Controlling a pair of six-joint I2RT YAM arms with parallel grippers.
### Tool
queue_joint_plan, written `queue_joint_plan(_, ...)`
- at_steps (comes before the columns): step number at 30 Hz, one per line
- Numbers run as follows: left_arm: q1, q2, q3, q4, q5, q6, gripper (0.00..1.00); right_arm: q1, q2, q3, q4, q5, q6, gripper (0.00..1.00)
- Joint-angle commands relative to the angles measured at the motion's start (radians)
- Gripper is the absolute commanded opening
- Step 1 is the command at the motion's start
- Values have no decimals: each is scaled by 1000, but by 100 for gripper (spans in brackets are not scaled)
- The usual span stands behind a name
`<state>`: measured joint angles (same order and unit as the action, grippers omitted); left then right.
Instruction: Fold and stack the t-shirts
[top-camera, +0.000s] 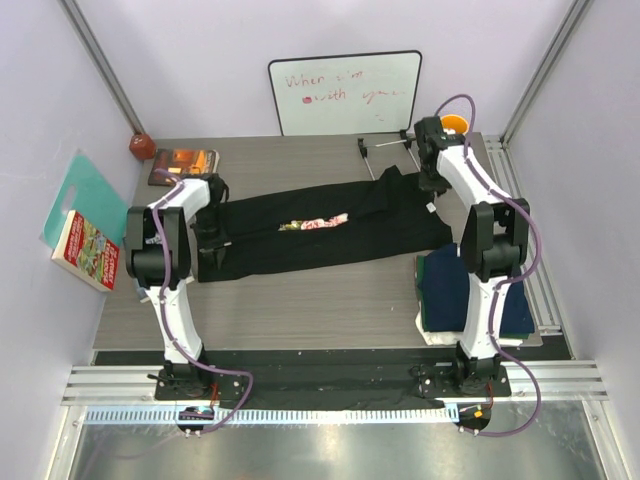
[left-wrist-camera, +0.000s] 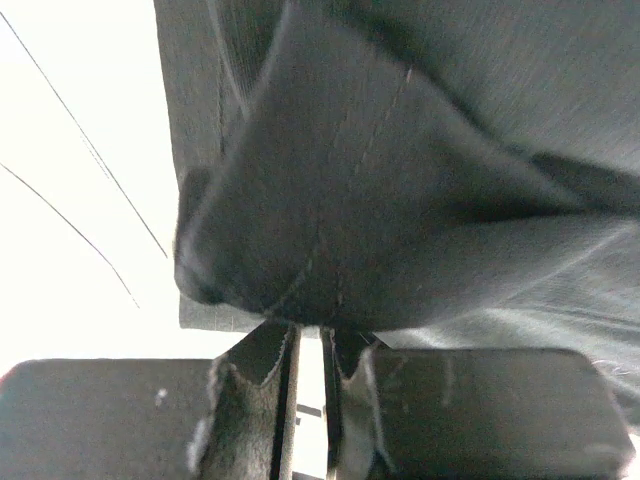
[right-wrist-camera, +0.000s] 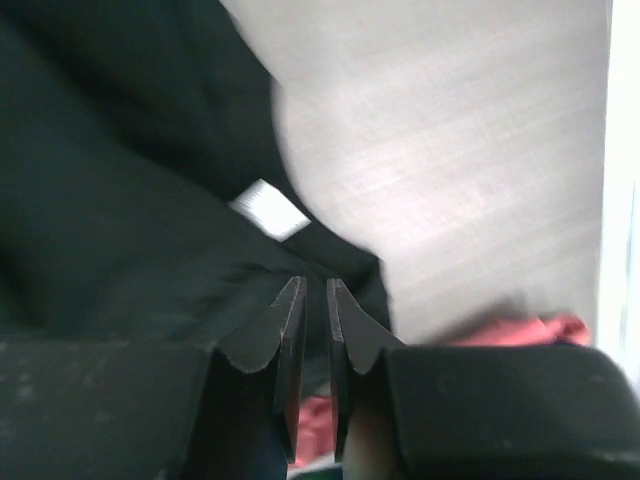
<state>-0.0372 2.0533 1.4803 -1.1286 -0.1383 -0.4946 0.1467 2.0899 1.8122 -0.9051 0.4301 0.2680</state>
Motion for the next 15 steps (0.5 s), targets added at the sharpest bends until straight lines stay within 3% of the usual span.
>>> queue_joint_plan(1, -13, -58, -35, -22, -7, 4, 12, 30, 74, 168, 2, -114, 10, 20)
queue_joint_plan(6, -13, -76, -17, -19, 3, 1, 11, 62, 185, 254, -9, -148, 22, 21)
queue_joint_plan(15, -26, -73, 18, -22, 29, -4, 11, 88, 295, 248, 28, -224, 46, 20)
